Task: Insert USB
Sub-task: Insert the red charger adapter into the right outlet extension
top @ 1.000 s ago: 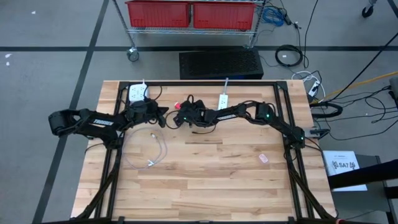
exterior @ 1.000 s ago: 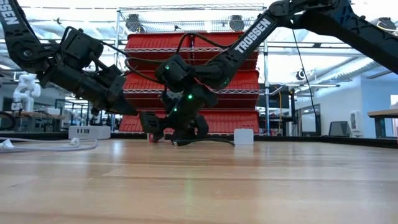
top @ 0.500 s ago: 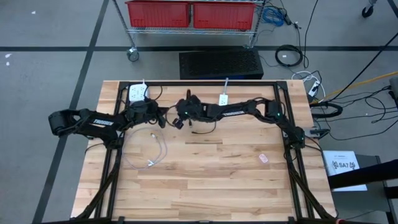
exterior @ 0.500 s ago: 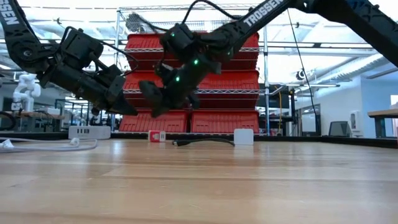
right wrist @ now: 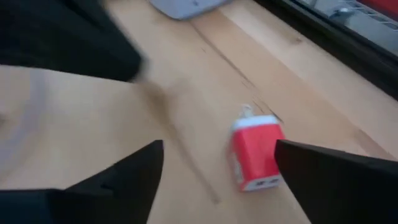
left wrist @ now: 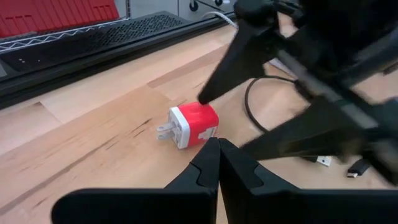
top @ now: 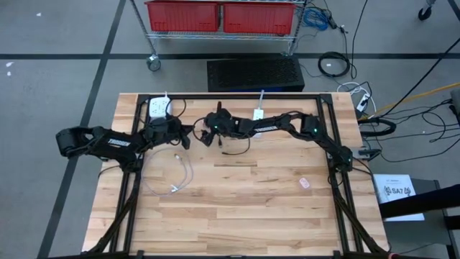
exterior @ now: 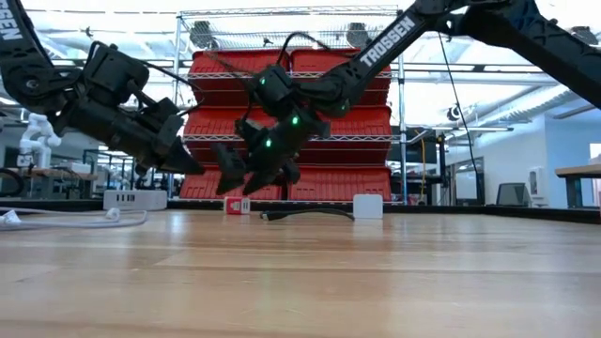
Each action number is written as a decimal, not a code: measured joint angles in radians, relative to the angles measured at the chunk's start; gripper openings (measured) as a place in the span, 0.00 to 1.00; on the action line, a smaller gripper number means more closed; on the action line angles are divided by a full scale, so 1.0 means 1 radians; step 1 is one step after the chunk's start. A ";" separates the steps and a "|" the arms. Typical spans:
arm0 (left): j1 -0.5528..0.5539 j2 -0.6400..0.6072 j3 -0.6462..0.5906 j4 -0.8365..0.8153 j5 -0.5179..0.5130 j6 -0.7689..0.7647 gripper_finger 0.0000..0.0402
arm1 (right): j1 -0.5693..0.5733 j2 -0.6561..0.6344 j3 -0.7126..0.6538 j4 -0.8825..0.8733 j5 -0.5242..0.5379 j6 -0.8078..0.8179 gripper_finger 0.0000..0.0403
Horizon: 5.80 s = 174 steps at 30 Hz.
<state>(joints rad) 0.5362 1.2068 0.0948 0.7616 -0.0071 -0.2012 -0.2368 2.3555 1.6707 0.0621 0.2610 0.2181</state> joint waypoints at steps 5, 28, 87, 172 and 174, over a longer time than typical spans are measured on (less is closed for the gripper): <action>0.000 0.000 -0.004 0.000 0.001 0.006 0.03 | 0.000 0.014 0.000 0.038 0.049 -0.021 0.80; 0.013 0.004 -0.003 -0.069 -0.099 -0.002 0.03 | 0.095 -0.032 0.000 -0.056 -0.234 0.061 0.47; -0.087 0.444 -0.003 0.386 0.107 -0.151 0.00 | 0.113 -0.255 -0.228 -0.192 0.021 0.167 0.75; -0.087 0.444 -0.003 0.373 0.100 -0.097 0.00 | 0.105 -0.082 -0.226 0.091 -0.124 0.001 0.45; -0.087 0.444 -0.003 0.373 0.100 -0.090 0.00 | 0.104 -0.089 -0.226 0.082 -0.123 0.001 0.37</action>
<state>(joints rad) 0.4496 1.6512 0.0921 1.1347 0.0925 -0.2909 -0.1333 2.2669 1.4443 0.1439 0.1381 0.2188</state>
